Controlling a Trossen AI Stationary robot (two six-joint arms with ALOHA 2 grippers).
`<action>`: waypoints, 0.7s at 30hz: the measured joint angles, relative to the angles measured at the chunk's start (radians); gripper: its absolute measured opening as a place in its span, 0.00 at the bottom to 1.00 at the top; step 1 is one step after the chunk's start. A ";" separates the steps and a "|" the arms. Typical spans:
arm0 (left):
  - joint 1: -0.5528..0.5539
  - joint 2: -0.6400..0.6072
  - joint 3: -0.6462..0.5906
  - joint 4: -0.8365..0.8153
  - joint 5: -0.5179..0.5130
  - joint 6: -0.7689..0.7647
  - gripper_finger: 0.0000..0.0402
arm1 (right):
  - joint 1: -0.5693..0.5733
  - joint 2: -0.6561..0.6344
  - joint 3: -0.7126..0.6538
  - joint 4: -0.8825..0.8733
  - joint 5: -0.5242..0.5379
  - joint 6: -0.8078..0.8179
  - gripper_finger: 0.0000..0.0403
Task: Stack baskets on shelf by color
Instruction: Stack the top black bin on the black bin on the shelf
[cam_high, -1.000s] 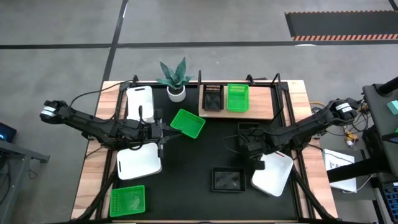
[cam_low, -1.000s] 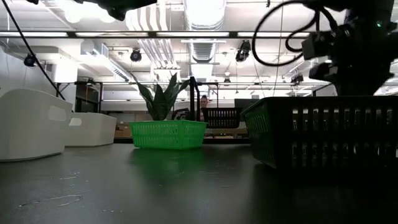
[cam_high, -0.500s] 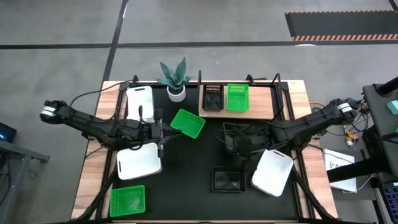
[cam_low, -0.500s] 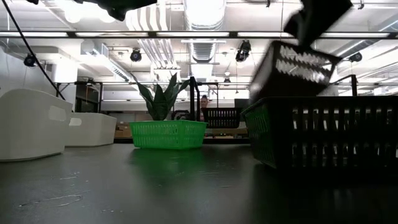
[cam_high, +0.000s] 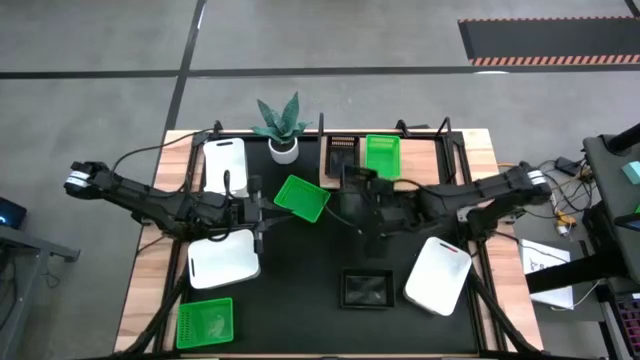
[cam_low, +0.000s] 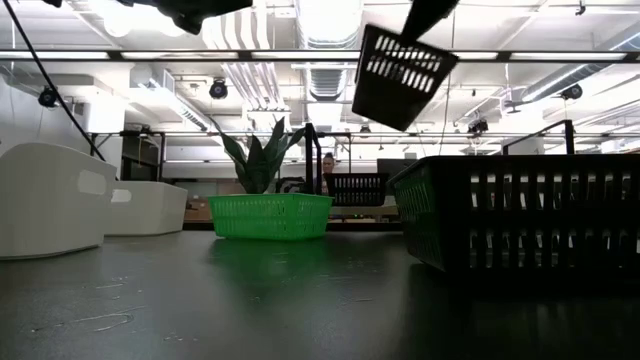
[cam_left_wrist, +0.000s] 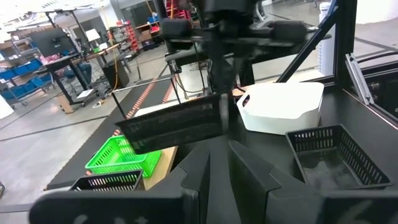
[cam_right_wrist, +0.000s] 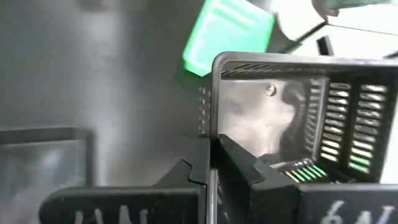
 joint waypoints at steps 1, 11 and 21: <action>0.000 0.000 0.000 0.000 0.000 0.000 0.10 | -0.019 0.019 0.027 -0.027 0.006 -0.013 0.03; 0.000 -0.002 0.000 0.000 0.000 0.000 0.10 | -0.242 0.168 0.190 -0.104 -0.004 -0.210 0.03; 0.000 -0.002 0.000 -0.001 0.000 0.000 0.10 | -0.430 0.251 0.222 -0.091 -0.118 -0.345 0.03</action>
